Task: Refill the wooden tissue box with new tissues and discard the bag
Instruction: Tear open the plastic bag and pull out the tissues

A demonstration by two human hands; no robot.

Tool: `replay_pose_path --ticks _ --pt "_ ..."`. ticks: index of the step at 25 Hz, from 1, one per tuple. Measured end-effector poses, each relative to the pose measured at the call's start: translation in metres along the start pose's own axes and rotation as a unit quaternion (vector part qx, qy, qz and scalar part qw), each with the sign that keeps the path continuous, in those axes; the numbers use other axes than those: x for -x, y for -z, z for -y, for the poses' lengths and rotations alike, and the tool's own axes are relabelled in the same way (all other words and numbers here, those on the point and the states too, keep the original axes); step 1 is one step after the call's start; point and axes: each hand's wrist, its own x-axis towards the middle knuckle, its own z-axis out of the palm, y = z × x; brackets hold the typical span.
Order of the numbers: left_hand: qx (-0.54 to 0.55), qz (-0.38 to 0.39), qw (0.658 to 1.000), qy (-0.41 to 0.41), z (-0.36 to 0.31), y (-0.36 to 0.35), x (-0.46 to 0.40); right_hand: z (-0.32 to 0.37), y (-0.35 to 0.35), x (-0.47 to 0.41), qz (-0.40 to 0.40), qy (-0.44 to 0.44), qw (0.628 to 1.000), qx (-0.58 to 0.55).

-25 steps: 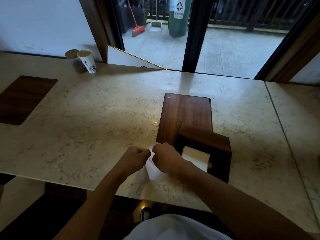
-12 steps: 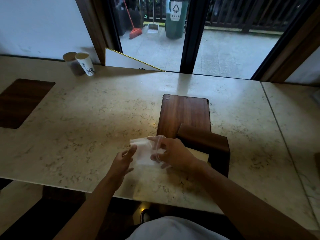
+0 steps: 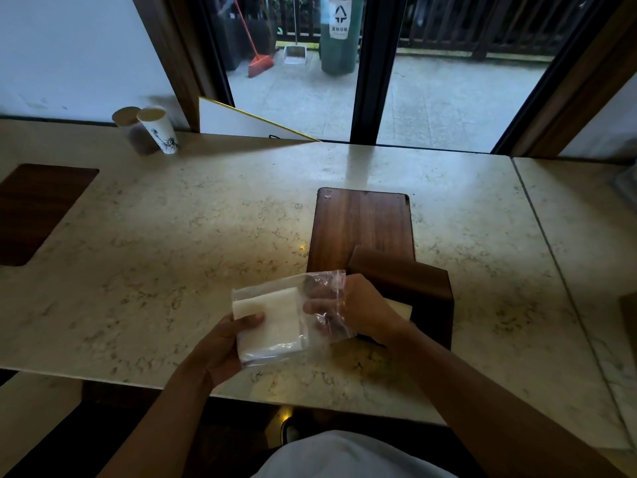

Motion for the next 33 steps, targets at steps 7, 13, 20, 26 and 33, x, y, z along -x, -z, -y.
replay_pose_path --ticks 7,13,20,26,33 --pt "-0.011 0.02 1.0 -0.009 0.004 -0.008 0.003 -0.003 -0.008 0.001 0.078 0.077 0.991 0.075" --pt "-0.083 -0.013 0.996 -0.013 0.005 -0.021 0.003 -0.014 -0.018 -0.005 0.052 0.072 0.986 0.141" --pt "-0.06 -0.035 0.997 -0.035 -0.003 -0.017 -0.001 -0.017 -0.014 0.001 -0.003 0.038 0.999 -0.001" --pt "-0.088 -0.124 0.986 -0.063 -0.004 -0.002 -0.001 -0.015 0.01 0.009 -0.026 -0.05 0.998 -0.026" --pt "0.036 -0.231 0.968 -0.096 -0.013 0.027 0.0 -0.016 0.038 0.005 -0.121 -0.066 0.986 -0.096"
